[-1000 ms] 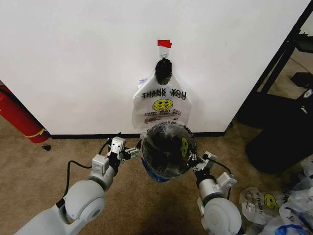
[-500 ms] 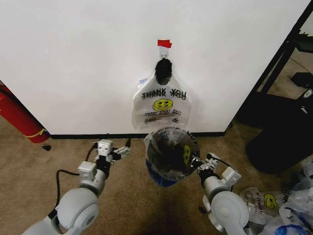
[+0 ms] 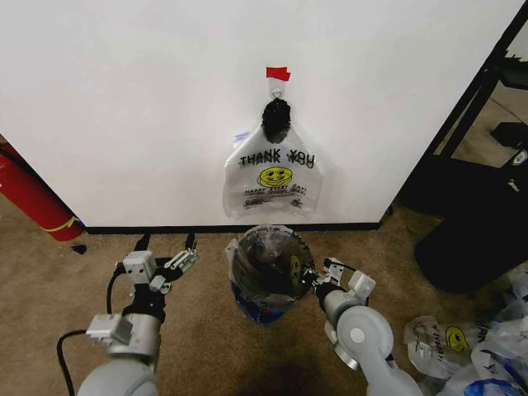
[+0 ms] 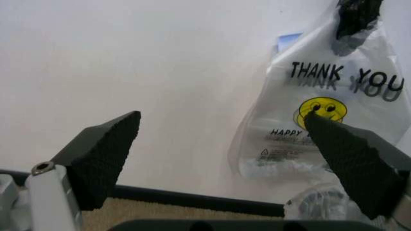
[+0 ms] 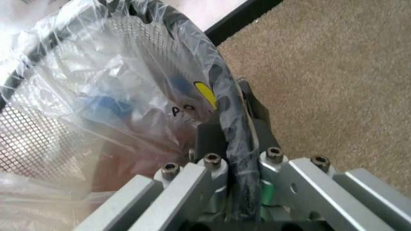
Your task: Pick up the garbage bag from the wall and place it over the trash bin.
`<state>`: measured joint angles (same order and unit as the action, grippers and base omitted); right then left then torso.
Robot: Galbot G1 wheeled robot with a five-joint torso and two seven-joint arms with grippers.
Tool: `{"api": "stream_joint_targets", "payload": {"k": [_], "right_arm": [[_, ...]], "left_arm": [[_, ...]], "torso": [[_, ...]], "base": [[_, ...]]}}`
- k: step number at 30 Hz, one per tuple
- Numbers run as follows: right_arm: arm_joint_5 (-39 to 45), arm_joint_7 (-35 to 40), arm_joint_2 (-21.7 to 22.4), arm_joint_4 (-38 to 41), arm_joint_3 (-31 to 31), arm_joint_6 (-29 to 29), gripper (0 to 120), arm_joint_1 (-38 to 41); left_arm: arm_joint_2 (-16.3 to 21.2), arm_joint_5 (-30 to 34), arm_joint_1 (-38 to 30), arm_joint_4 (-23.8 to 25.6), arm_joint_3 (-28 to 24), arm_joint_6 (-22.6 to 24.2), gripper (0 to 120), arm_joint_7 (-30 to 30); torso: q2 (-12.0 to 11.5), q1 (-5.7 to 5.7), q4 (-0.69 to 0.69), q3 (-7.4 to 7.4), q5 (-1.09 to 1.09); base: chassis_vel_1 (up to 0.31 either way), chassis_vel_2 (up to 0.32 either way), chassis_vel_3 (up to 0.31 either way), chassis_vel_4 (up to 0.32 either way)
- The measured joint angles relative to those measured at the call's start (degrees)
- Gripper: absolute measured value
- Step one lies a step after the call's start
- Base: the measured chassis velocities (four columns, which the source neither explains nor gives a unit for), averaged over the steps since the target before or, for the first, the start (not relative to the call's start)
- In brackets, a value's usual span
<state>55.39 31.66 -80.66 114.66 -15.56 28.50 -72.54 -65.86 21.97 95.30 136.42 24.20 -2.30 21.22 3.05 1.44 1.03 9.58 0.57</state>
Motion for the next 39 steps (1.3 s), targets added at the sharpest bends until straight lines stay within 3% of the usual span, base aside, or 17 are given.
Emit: {"api": "stream_joint_targets", "payload": {"k": [8,14,22,24,30,32,35,39], "right_arm": [[-1.21,-1.0,0.16,-1.22,-0.04,0.04,1,0.21],[-2.56,-3.35,0.4,-1.39,-0.26,0.4,27,-0.59],[-3.14,-3.7,0.7,-1.22,-0.31,0.4,51,-0.95],[-4.76,-4.6,0.88,-1.19,-0.3,0.13,62,-1.37],[-7.67,-6.8,1.25,-0.76,-0.22,-0.75,79,-2.42],[-10.5,-8.11,1.4,-0.58,-0.19,-1.65,90,-2.94],[-13.05,-9.81,1.8,-0.19,-0.17,-2.46,99,-3.87],[-14.13,-10.71,2.19,-0.05,-0.27,-3.26,100,-4.61]], "left_arm": [[-0.53,-0.32,0.65,0.37,-0.66,-0.2,100,-0.07],[-0.54,-0.4,0.85,0.74,-1.34,-0.04,100,-0.07],[-0.75,-0.43,0.66,0.93,-1.69,0.32,100,-0.04],[-0.74,-0.44,0.78,1.08,-1.69,0.39,100,-0.02],[-0.92,-0.69,1.16,1.4,-1.76,0.51,100,0.02],[-0.95,-0.9,1.31,1.54,-1.94,0.55,100,0.04],[-0.96,-1.15,1.4,1.66,-2.11,0.59,100,0.06],[-0.99,-1.26,1.45,1.81,-2.18,0.64,100,0.07]], "torso": [[0.0,0.0,0.01,0.0,0.0],[0.0,0.0,0.01,0.0,0.0],[0.0,0.0,0.01,0.0,0.0],[0.0,0.0,0.01,0.0,0.0],[0.0,0.0,0.01,0.0,0.0],[0.0,0.0,0.0,0.0,0.0],[0.0,0.0,0.0,0.0,0.0],[0.0,0.0,0.0,0.0,0.0]], "base": [[0.0,0.0,0.0,0.0],[0.0,0.0,0.0,0.0],[0.0,0.0,0.0,0.0],[0.0,0.0,0.0,0.0],[0.0,0.0,0.0,0.0],[0.0,0.0,0.0,0.0],[0.0,0.0,0.0,0.0],[0.0,0.0,0.0,0.0]]}}
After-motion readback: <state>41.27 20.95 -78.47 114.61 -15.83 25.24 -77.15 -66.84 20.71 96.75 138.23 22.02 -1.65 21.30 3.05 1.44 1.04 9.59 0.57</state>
